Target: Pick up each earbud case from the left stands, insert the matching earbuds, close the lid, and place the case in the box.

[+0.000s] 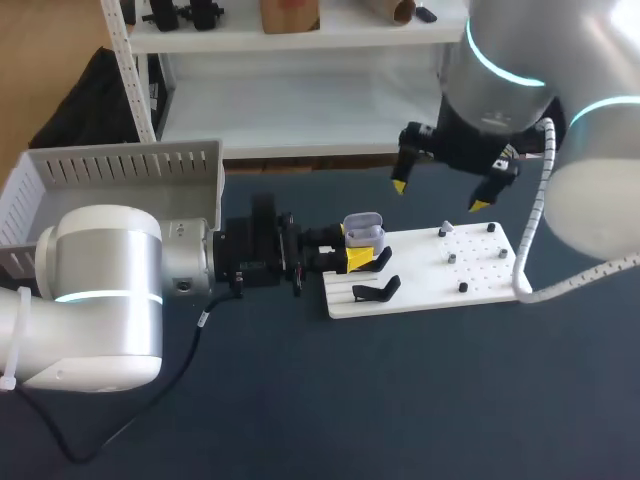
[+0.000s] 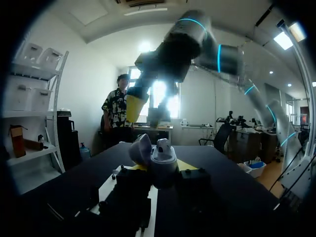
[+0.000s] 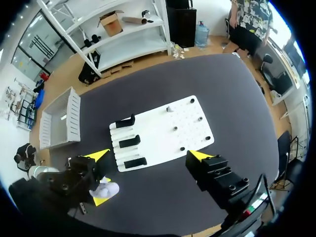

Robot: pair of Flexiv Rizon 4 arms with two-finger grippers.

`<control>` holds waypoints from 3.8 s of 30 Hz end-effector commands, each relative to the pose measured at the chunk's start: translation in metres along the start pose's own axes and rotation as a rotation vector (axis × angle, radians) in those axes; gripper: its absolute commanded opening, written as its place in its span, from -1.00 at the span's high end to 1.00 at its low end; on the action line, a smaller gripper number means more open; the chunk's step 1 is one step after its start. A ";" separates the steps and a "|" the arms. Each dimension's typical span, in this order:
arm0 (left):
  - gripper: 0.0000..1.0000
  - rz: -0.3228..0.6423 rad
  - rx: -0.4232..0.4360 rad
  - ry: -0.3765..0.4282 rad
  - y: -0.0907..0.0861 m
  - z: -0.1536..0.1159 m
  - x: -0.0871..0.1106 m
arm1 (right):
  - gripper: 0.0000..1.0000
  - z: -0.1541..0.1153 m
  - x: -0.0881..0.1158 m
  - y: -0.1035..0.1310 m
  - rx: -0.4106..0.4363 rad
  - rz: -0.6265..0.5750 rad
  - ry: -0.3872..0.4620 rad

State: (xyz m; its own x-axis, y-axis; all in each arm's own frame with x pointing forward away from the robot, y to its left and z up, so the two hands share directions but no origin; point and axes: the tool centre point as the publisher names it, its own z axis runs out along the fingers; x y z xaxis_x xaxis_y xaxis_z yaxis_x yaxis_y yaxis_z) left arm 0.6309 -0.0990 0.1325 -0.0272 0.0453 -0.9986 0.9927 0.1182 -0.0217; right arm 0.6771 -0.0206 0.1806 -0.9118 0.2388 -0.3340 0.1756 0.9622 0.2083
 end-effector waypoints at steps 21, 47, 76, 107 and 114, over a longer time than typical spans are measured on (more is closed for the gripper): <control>1.00 0.001 -0.005 -0.003 -0.001 0.000 0.001 | -1.00 0.096 -0.034 -0.040 0.033 0.104 -0.025; 1.00 0.001 -0.005 -0.003 -0.001 0.000 0.001 | -0.88 0.145 -0.048 -0.047 0.031 0.140 0.008; 1.00 0.001 -0.005 -0.003 -0.001 0.000 0.001 | 0.11 0.168 -0.049 -0.057 0.019 0.172 0.045; 1.00 0.001 -0.005 -0.003 -0.001 0.000 0.001 | 0.98 0.178 -0.052 -0.055 0.019 0.195 0.061; 1.00 0.001 -0.005 -0.003 -0.001 0.000 0.001 | 1.00 0.169 -0.054 -0.055 0.023 0.200 0.055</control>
State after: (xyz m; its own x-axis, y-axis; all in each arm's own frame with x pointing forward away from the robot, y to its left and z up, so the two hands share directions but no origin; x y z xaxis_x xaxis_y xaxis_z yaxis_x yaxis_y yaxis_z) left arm 0.6309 -0.0989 0.1325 -0.0273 0.0454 -0.9986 0.9927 0.1182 -0.0218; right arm 0.7812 -0.0628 0.0258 -0.8782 0.4164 -0.2355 0.3603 0.8996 0.2468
